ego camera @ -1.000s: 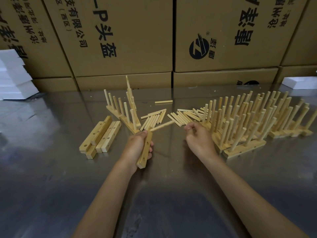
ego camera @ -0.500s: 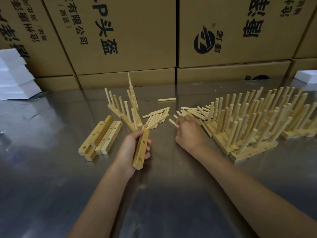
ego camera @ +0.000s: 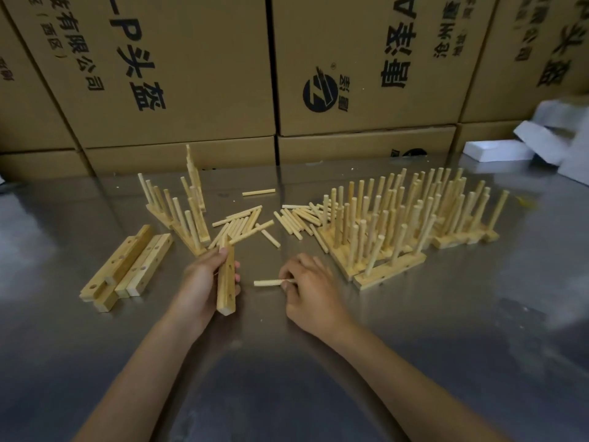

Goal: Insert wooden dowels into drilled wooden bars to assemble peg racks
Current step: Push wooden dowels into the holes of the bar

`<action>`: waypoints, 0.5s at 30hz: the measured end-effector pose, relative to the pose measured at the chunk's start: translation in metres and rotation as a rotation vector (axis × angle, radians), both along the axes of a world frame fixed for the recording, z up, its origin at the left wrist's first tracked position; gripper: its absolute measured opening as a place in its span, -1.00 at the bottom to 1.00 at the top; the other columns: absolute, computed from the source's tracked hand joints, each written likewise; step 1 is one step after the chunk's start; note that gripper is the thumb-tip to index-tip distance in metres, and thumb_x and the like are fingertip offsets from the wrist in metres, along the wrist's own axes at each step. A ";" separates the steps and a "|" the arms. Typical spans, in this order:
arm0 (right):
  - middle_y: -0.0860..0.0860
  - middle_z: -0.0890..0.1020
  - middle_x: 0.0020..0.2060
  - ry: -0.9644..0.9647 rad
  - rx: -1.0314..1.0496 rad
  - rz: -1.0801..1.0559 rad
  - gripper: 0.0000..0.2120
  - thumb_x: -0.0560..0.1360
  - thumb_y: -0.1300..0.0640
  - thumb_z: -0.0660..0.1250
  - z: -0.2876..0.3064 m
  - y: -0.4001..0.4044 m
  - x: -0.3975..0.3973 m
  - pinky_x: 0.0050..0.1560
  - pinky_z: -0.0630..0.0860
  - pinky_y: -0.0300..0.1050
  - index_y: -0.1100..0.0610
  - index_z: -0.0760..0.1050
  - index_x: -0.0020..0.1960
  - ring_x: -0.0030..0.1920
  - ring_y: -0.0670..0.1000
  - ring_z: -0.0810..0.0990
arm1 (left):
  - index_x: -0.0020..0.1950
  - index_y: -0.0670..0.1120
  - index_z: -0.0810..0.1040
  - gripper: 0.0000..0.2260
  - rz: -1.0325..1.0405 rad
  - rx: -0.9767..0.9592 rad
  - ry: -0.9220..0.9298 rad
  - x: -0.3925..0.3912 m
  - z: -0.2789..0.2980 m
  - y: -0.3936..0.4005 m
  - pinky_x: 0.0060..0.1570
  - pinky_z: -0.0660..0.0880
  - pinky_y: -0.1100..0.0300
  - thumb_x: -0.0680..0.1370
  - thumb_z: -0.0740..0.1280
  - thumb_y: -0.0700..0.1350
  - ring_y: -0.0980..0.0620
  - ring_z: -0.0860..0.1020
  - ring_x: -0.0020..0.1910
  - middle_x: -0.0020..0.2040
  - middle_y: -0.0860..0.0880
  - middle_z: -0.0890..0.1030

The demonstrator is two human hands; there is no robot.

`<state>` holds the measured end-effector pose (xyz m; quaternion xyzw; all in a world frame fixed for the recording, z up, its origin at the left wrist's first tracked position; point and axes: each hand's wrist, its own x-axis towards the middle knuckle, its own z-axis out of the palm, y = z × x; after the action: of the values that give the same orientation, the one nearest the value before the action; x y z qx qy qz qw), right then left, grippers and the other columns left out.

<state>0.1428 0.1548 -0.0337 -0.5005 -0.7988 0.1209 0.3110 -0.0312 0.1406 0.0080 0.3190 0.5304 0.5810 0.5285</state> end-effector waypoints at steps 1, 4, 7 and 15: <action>-0.07 0.48 -0.06 0.037 -0.010 0.003 -0.89 0.53 0.24 0.24 0.000 -0.004 0.002 0.05 0.35 -0.07 0.05 0.46 -0.03 0.04 0.01 0.41 | 0.24 -0.10 0.52 -0.81 -0.003 0.010 0.002 0.002 -0.001 0.000 -0.30 0.48 0.15 0.68 0.21 -0.12 0.03 0.49 -0.31 -0.16 -0.09 0.55; -0.02 0.53 -0.12 0.157 -0.048 -0.024 -0.85 0.51 0.29 0.22 0.001 -0.013 0.005 -0.03 0.40 -0.02 0.05 0.41 -0.04 -0.02 0.03 0.46 | 0.16 -0.09 0.56 -0.86 -0.006 0.033 0.003 0.004 -0.003 0.002 -0.42 0.52 0.20 0.67 0.25 -0.13 0.07 0.53 -0.38 -0.18 -0.09 0.57; 0.00 0.57 -0.14 0.284 -0.104 -0.037 -0.85 0.53 0.29 0.20 0.001 -0.021 0.007 -0.06 0.46 0.03 0.06 0.39 0.00 -0.07 0.03 0.52 | 0.13 -0.08 0.58 -0.89 -0.011 0.051 -0.010 0.006 -0.007 0.003 -0.41 0.52 0.21 0.64 0.30 -0.13 0.09 0.55 -0.41 -0.19 -0.09 0.58; -0.24 0.50 -0.33 0.537 -0.155 0.031 -0.78 0.53 0.28 0.23 0.007 -0.034 0.010 -0.31 0.34 -0.27 -0.03 0.49 -0.03 -0.32 -0.17 0.44 | 0.15 -0.02 0.61 -0.87 -0.043 0.081 -0.043 0.015 -0.012 -0.003 -0.27 0.57 0.24 0.61 0.35 -0.11 0.07 0.59 -0.22 -0.18 -0.05 0.61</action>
<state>0.1532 0.1208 -0.0263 -0.4608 -0.6837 0.3148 0.4703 -0.0162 0.1379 -0.0044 0.3389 0.4879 0.5973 0.5388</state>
